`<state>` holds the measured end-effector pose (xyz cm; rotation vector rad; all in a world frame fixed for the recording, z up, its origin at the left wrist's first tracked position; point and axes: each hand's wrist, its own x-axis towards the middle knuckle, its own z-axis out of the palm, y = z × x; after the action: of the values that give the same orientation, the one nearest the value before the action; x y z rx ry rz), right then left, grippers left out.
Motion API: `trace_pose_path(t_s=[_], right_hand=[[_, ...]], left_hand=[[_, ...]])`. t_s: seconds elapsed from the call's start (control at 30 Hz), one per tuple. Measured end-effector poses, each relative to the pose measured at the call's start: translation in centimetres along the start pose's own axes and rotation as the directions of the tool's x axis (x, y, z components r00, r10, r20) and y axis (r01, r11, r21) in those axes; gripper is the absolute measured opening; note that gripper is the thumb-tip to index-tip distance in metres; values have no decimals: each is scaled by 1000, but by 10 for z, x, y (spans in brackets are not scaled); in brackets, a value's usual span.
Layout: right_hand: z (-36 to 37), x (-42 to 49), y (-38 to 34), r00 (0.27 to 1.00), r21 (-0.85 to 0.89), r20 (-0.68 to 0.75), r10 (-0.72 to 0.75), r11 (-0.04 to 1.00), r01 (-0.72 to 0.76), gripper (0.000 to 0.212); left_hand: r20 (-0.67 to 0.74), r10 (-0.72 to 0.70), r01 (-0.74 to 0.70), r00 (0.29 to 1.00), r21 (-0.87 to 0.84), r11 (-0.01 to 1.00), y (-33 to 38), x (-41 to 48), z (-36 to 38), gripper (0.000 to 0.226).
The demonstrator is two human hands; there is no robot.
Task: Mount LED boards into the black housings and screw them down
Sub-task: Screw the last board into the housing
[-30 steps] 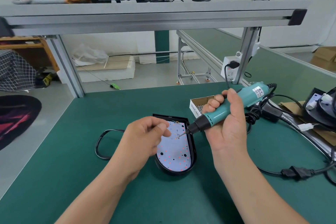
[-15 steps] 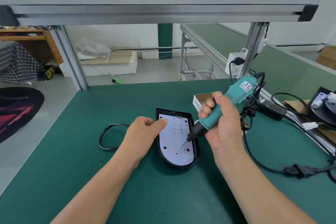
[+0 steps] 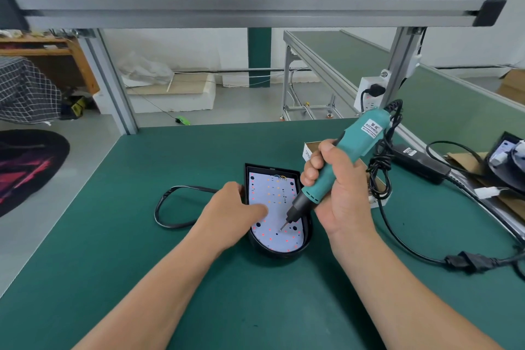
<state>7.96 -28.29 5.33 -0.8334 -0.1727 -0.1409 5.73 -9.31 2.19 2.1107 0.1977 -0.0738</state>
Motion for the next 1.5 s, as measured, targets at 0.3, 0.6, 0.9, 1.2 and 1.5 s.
trace_pose_path(t_s=[0.3,0.6,0.9,1.2,1.5], right_hand=[[4,-4,-1,998,-39,57,4,999,-2,16],[22,-22,-4,945,-251,318,-72,955,157,14],[22,-22,-4,933,-243,359,-10,965,103,10],[17,-21,-17,906,-192,423,0,977,90,11],[-1,1,-25,1000,174,-27,-10,985,14,9]], left_hand=[[25,-12,13,1000,-21,1000,-4,5,2,50],[23,-4,4,1000,1,1000,-3,5,2,35],[33,7,-8,999,6,1000,-3,5,1,31],[39,-55,51,998,78,996,1,0,-3,41],[22,-105,107,994,-320,941,17,1,-31,20]])
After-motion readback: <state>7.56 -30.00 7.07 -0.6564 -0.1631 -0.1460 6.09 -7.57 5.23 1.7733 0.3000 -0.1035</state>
